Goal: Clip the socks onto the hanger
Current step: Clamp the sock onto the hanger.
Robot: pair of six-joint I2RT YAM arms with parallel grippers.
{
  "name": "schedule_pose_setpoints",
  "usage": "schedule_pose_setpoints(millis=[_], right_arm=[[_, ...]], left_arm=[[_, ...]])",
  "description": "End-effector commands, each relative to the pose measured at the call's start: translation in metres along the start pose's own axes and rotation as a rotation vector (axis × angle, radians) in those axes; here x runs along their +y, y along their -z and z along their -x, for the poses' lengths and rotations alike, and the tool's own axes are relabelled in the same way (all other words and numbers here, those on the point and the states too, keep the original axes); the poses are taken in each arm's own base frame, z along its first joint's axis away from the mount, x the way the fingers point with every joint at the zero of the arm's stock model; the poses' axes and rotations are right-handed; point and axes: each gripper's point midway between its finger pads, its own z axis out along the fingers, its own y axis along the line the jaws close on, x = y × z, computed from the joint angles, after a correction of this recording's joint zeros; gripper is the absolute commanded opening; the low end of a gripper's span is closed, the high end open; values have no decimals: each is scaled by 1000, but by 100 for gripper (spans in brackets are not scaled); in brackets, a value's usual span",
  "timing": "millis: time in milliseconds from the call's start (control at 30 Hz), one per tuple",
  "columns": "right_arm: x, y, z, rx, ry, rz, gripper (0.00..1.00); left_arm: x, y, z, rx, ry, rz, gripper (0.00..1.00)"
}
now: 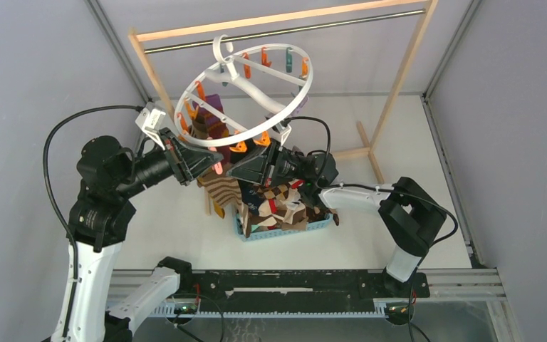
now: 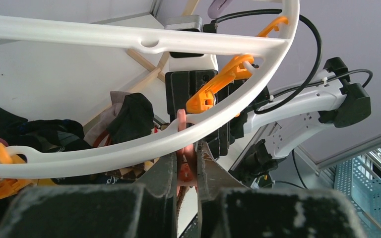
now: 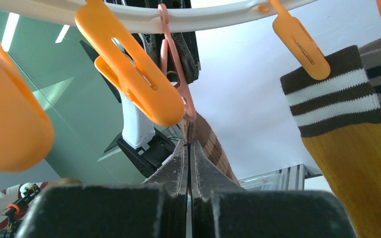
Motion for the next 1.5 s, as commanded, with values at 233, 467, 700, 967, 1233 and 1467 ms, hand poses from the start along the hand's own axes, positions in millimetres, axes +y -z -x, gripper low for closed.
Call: schedule_pose_setpoints(millis=[233,467,700,967,1233,1467], right_arm=[[37,-8,28,-64,69,127,0],[41,-9,30,-62,77,137,0],[37,-12,35,-96,86,127,0],[40,-16,39,-113,99,135,0],[39,-16,38,-106,98,127,2],[27,-15,42,-109,118,5,33]], left_arm=[[-21,6,2,17,-41,-95,0],[-21,6,2,17,-41,-98,0],[-21,7,4,10,-50,-91,5],[-19,6,5,6,-53,-82,11],[-12,10,12,-35,-74,-21,45],[-2,13,4,4,-68,45,77]])
